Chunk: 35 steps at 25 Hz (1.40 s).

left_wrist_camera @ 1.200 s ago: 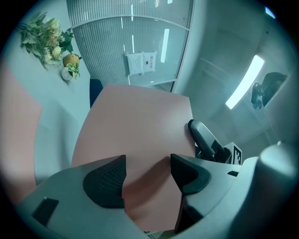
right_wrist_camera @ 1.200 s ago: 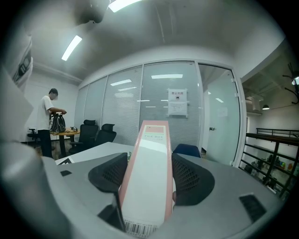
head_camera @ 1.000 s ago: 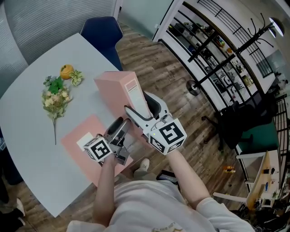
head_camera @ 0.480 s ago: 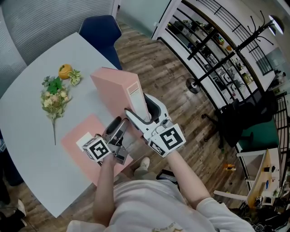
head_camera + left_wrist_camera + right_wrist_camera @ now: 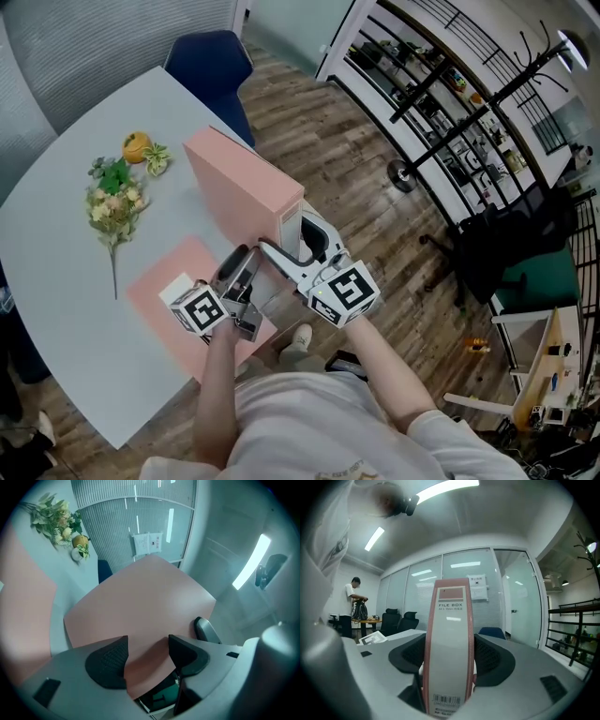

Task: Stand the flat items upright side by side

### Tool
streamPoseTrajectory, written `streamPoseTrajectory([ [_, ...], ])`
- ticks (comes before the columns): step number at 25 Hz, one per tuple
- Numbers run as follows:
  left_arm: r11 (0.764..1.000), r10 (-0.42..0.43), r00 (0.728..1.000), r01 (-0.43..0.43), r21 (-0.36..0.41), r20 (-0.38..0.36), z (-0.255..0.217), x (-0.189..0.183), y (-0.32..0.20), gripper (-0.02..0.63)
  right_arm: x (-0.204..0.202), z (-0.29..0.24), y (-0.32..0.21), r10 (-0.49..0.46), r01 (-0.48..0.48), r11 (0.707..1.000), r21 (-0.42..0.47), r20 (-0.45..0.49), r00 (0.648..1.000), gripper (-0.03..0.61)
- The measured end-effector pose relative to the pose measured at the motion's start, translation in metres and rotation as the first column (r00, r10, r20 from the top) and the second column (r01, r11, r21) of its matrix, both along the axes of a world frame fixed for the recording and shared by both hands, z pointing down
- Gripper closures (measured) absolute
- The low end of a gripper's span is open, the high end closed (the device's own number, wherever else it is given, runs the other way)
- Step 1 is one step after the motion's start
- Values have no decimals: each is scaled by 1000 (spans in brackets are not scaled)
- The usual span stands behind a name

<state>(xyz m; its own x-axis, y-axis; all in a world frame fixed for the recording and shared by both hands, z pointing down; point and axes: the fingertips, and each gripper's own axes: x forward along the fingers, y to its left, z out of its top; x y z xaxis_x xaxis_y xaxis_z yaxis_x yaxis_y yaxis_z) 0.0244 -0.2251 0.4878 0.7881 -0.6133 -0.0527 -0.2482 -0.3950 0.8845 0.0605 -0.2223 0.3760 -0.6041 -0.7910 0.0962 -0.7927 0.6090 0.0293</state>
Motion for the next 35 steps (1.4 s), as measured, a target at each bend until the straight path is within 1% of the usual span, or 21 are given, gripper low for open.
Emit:
streamPoseTrajectory([
  [4, 1000, 9, 1000, -9, -15, -8, 2, 0, 5, 354, 0, 7, 2, 1, -1, 1000, -23, -14, 1000, 268],
  [9, 999, 32, 999, -32, -10, -16, 9, 4, 7, 350, 4, 13, 4, 14, -15, 999, -39, -27, 1000, 268],
  [13, 999, 43, 999, -43, -30, 11, 17, 5, 10, 350, 7, 20, 10, 19, -21, 998, -57, -37, 999, 268],
  [17, 997, 58, 998, -58, -49, -6, 25, 6, 16, 350, 10, 32, 17, 15, -20, 996, -82, -54, 998, 268],
  [21, 997, 54, 998, -52, -64, 31, 34, 5, 16, 350, 17, 39, 22, 27, -34, 994, -101, -64, 998, 268],
  [26, 995, 66, 997, -62, -84, 38, 45, 5, 19, 350, 23, 46, 28, 33, -41, 992, -120, -66, 997, 267],
  [32, 992, 77, 997, -78, -98, -7, 43, 6, 21, 350, 26, 64, 36, 41, -54, 985, -163, -80, 996, 267],
  [35, 992, 79, 997, -80, -99, -12, 44, 6, 20, 350, 23, 66, 38, 32, -44, 987, -155, -82, 996, 267],
])
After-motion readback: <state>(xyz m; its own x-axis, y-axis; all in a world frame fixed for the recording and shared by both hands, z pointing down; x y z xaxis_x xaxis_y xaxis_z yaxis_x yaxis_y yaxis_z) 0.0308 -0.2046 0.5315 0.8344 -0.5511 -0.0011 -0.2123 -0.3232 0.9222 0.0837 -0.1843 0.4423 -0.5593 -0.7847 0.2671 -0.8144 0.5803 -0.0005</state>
